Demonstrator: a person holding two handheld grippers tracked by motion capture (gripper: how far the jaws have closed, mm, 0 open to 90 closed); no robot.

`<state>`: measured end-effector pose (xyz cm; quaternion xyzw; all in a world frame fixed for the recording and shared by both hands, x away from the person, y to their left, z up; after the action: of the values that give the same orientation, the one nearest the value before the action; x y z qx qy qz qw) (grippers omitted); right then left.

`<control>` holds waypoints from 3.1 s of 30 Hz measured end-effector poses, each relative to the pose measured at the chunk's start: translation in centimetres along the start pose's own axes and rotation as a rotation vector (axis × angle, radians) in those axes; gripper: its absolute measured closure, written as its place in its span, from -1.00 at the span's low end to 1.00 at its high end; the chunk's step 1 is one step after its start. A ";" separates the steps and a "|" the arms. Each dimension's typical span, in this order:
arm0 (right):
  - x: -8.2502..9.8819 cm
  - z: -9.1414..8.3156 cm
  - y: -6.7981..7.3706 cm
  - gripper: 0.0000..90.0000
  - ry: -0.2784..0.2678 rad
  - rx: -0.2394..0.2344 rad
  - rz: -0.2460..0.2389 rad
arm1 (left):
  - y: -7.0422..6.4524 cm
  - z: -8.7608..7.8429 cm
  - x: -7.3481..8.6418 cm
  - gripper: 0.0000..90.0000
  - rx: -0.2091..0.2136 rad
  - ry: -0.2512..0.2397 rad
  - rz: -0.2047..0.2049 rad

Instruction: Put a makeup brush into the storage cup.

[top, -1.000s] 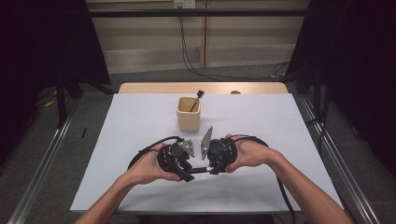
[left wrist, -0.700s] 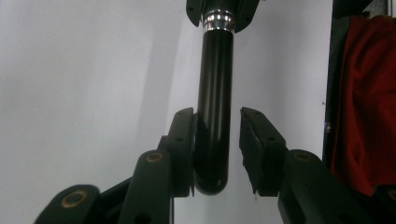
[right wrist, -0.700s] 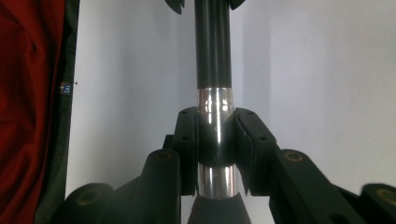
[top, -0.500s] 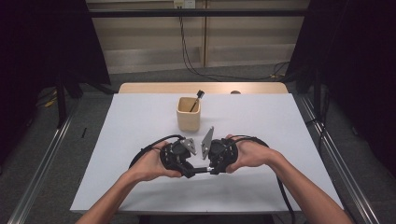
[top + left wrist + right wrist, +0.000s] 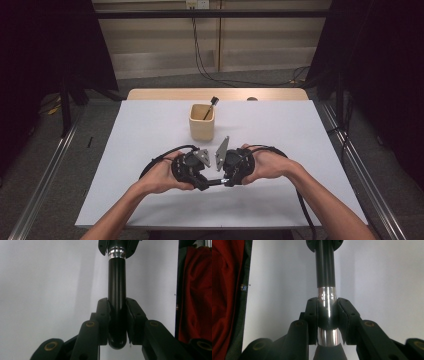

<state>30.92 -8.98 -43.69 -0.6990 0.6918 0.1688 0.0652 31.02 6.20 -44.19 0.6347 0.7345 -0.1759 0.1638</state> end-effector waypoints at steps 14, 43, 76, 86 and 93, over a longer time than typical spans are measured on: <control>0.2 -0.2 0.1 0.31 -0.033 -0.012 0.007 | -0.1 0.0 0.3 0.67 -0.009 -0.010 0.005; 3.1 -1.9 -0.3 -0.71 -0.258 0.096 0.136 | 0.6 -0.9 4.0 0.67 -0.063 -0.114 -0.123; 7.8 -1.8 1.5 -0.90 -0.438 0.130 0.294 | -1.1 -2.4 7.5 0.66 -0.116 -0.275 -0.244; 8.9 -1.2 1.9 -0.90 -0.494 0.139 0.332 | -0.6 -2.3 8.1 0.66 -0.150 -0.308 -0.258; 9.6 -0.8 2.1 -0.87 -0.537 0.148 0.370 | -0.7 -2.1 8.4 0.66 -0.171 -0.340 -0.268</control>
<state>28.79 -18.35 -45.80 -0.4856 0.7755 0.3052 0.2638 29.12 14.41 -46.20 0.4767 0.7861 -0.2378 0.3134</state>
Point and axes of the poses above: each handheld gripper's, and its own axes: z roughly forward along the jaws, x roughly out of its underside, y roughly to its left, the point moved 3 cm from there along z, roughly forward along the jaws, and after that the axes turned 7 degrees about -x, right-handed, at the moved point
